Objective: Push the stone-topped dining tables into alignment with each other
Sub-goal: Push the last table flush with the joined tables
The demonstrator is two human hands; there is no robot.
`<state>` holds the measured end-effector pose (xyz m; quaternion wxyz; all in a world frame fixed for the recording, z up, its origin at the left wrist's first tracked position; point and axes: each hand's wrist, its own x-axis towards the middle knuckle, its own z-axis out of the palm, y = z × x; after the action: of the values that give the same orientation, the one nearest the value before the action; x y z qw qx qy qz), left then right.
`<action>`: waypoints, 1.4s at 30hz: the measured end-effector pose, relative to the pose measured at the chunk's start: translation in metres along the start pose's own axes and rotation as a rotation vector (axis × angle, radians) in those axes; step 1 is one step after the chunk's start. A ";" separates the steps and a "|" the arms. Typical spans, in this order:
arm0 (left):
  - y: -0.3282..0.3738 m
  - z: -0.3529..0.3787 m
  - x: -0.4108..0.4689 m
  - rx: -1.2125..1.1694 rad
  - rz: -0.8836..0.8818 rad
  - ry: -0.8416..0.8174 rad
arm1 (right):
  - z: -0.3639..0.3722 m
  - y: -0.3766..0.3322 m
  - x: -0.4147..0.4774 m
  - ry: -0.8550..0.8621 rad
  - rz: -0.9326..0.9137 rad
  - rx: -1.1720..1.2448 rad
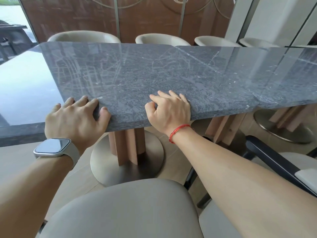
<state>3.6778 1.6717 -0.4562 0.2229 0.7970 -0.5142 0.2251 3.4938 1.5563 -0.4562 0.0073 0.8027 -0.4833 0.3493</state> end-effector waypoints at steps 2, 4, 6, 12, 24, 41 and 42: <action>0.000 0.001 0.001 0.013 0.008 -0.023 | 0.001 0.001 0.000 0.016 0.002 0.007; -0.001 0.001 0.001 0.014 0.012 -0.024 | 0.002 0.000 0.000 0.031 0.002 0.019; -0.001 0.001 0.001 0.017 0.013 -0.026 | 0.002 0.000 0.000 0.029 0.001 0.020; 0.000 0.000 0.001 0.027 0.016 -0.013 | 0.001 0.000 0.000 0.030 -0.012 0.016; 0.001 0.004 0.002 0.013 0.025 0.055 | 0.010 0.006 0.008 0.085 -0.051 -0.008; -0.004 -0.001 0.011 0.011 -0.032 -0.228 | -0.012 0.002 0.018 -0.349 0.056 -0.181; -0.005 -0.002 0.012 0.031 -0.030 -0.266 | -0.014 0.001 0.019 -0.378 0.058 -0.183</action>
<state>3.6863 1.6659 -0.4483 0.1440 0.8308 -0.5236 0.1219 3.4906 1.5464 -0.4351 -0.0205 0.8358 -0.5286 0.1472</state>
